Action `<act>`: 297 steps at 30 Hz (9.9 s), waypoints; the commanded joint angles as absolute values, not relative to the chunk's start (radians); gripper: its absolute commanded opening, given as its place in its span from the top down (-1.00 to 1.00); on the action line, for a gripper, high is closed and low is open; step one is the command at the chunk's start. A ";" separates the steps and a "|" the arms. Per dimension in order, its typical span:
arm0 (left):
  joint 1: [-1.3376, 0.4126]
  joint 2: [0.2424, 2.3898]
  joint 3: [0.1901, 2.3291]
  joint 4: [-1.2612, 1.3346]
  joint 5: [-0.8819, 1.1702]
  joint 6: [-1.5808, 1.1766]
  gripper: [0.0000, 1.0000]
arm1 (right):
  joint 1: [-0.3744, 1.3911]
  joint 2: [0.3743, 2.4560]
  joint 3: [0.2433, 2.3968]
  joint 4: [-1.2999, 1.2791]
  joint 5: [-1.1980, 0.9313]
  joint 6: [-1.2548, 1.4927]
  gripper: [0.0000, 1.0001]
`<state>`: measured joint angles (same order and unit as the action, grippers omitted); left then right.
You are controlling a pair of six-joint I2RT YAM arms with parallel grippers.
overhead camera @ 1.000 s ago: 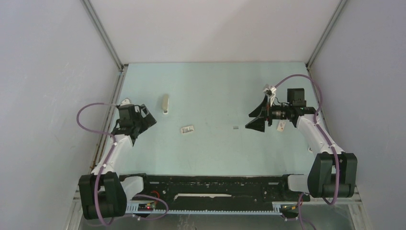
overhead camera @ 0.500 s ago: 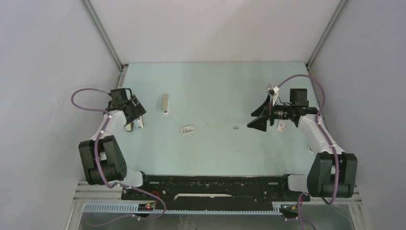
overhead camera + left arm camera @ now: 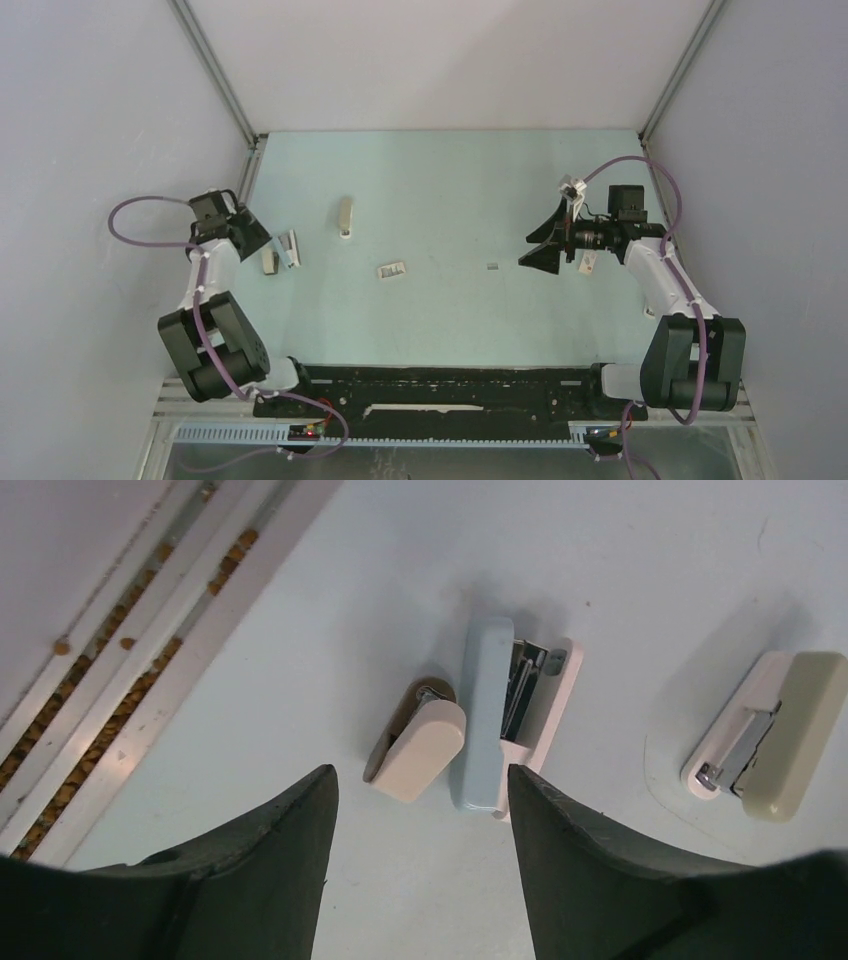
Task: Unload the staples from the stapler
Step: Pick up the stapler from the center of the board, then place the stapler at the center of the board, then pick up the stapler from the center of the board, then unload the staple at the center of the board.
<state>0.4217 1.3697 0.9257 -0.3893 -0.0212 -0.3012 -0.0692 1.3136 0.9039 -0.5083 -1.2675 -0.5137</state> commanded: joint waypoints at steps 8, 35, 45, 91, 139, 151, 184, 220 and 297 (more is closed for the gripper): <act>0.430 1.504 1.004 -0.445 0.133 -0.137 -0.19 | -0.090 1.322 0.905 -0.527 -1.308 -0.544 -0.99; 0.430 1.610 1.065 -0.493 0.015 -0.116 0.98 | -0.097 1.329 0.905 -0.537 -1.323 -0.551 -0.99; 0.430 1.361 0.969 -0.508 0.045 -0.142 1.00 | -0.098 1.327 0.905 -0.546 -1.340 -0.560 -0.99; -0.642 1.211 0.880 -0.262 0.371 0.031 1.00 | -0.110 1.313 0.905 -0.631 -1.382 -0.657 -0.99; -0.787 1.648 0.752 0.195 0.303 0.234 0.53 | -0.095 1.343 0.905 -0.677 -1.346 -0.723 -0.99; -0.790 1.523 0.726 0.181 0.245 0.180 -0.11 | 0.063 1.356 0.963 -0.818 -1.231 -0.904 -0.99; -0.747 0.549 0.305 -0.098 -0.421 -0.294 -0.89 | 0.692 1.881 1.446 -0.862 -0.456 -1.329 -0.49; -0.747 0.601 0.175 0.400 -0.092 -0.328 -1.00 | 0.454 1.600 1.283 -0.779 -0.804 -0.966 1.00; -0.742 0.662 0.308 0.223 -0.272 -0.230 -1.00 | -0.222 1.529 1.349 -0.912 -0.592 -0.777 1.00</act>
<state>-0.7475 0.7158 0.2455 0.2634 -0.1776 -0.2764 -0.2028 1.4868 1.2461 -0.8211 -0.7750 -0.7609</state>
